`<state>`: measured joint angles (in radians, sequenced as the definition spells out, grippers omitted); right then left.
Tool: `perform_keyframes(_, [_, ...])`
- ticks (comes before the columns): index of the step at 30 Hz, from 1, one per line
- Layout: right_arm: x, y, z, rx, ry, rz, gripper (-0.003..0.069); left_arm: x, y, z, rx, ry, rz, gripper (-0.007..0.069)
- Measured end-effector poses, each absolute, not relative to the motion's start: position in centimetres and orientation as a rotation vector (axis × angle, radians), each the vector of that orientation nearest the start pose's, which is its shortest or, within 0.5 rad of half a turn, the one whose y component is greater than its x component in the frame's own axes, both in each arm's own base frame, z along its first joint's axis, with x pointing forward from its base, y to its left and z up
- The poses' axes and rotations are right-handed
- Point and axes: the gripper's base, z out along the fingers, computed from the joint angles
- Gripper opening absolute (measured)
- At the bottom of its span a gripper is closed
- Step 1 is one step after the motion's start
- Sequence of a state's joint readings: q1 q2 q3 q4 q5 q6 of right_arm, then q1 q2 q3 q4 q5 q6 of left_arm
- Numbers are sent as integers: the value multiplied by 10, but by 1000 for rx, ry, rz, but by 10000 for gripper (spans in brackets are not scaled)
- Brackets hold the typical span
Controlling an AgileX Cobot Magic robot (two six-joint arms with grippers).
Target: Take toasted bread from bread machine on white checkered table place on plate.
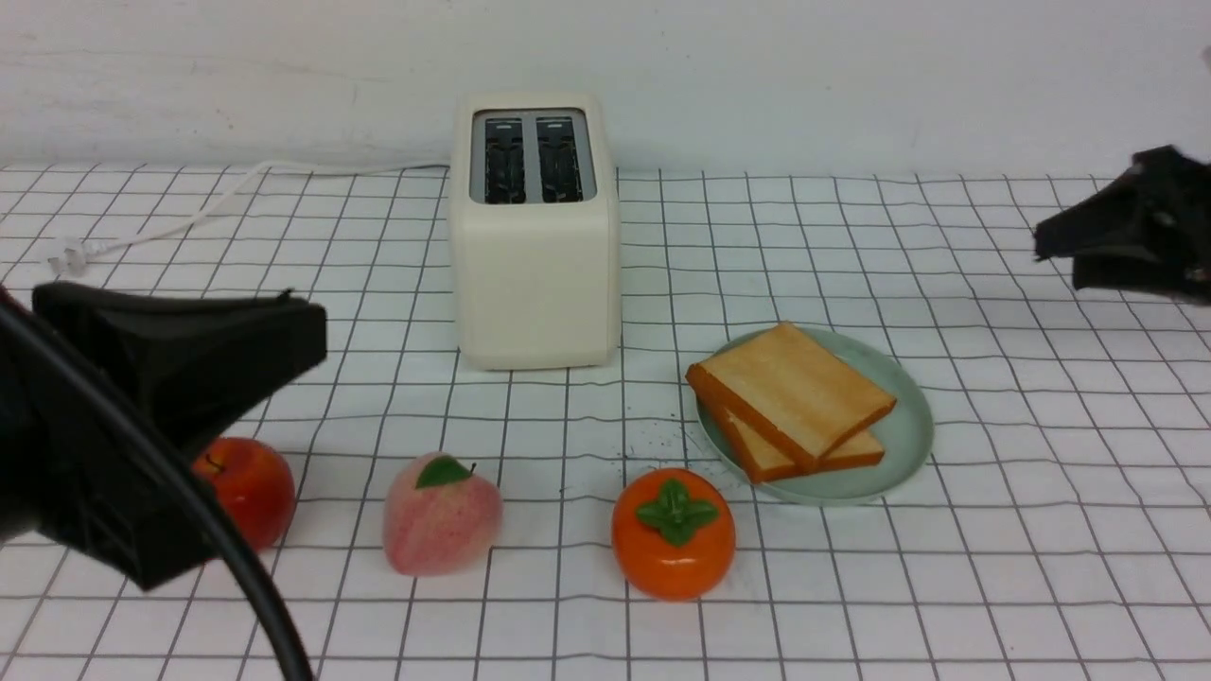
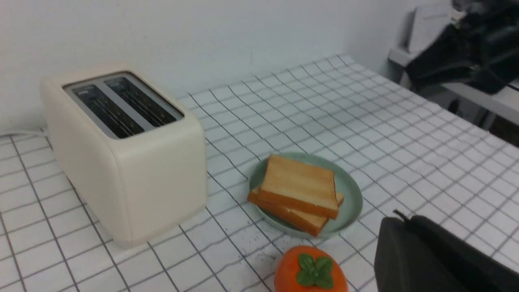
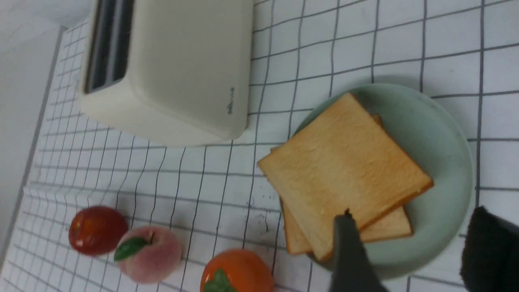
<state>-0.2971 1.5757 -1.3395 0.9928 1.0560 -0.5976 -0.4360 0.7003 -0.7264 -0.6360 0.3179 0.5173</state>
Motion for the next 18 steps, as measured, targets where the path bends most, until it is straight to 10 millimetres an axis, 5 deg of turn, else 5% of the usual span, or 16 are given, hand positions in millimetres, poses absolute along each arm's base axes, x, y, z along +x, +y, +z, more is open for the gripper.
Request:
perform_keyframes(2, [320,-29,355,16,2289,847,258,125,-75,374,411,1669,-545,-13])
perform_keyframes(3, [289,-22,381,-71,2291,759,144,127,-72,378,366,1625,-531,-13])
perform_keyframes(5, [273,-18,394,-111,2285,713,97,128,-71,380,348,1605,-524,-13])
perform_keyframes(7, [231,-10,421,-198,2260,589,8,129,-68,385,303,1558,-509,-13])
perform_keyframes(14, [96,22,478,-302,2004,251,-6,103,-58,394,272,1482,-569,-13])
perform_keyframes(15, [92,23,479,-303,1994,242,-6,100,-57,395,272,1474,-572,-13])
perform_keyframes(18, [33,40,485,-322,1770,171,-3,75,-48,393,278,1427,-608,-13])
